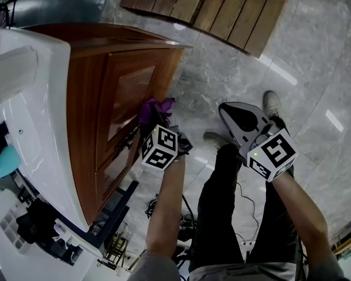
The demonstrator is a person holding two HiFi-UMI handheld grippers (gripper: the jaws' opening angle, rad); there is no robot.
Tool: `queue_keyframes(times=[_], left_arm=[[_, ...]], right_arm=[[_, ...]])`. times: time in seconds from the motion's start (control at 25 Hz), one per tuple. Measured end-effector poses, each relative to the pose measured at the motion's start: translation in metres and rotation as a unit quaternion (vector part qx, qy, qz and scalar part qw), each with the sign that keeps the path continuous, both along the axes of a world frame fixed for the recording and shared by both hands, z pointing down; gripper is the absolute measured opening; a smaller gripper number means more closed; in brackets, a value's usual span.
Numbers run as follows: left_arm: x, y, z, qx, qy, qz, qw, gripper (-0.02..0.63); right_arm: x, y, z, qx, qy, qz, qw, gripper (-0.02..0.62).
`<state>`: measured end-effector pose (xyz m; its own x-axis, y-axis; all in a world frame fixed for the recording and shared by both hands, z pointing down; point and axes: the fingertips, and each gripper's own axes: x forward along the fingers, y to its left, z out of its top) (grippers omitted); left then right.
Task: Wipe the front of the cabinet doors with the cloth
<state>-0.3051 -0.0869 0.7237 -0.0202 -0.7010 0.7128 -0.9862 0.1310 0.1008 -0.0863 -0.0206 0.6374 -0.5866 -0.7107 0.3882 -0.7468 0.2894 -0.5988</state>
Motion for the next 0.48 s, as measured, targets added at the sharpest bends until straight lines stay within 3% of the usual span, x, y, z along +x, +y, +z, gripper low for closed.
queue_keyframes(times=[0.48], left_arm=[[0.022,-0.015,0.000,0.000,0.002,0.012,0.9999,0.094]], right_arm=[[0.019,-0.011,0.004,-0.007,0.001,0.013,1.000,0.009]])
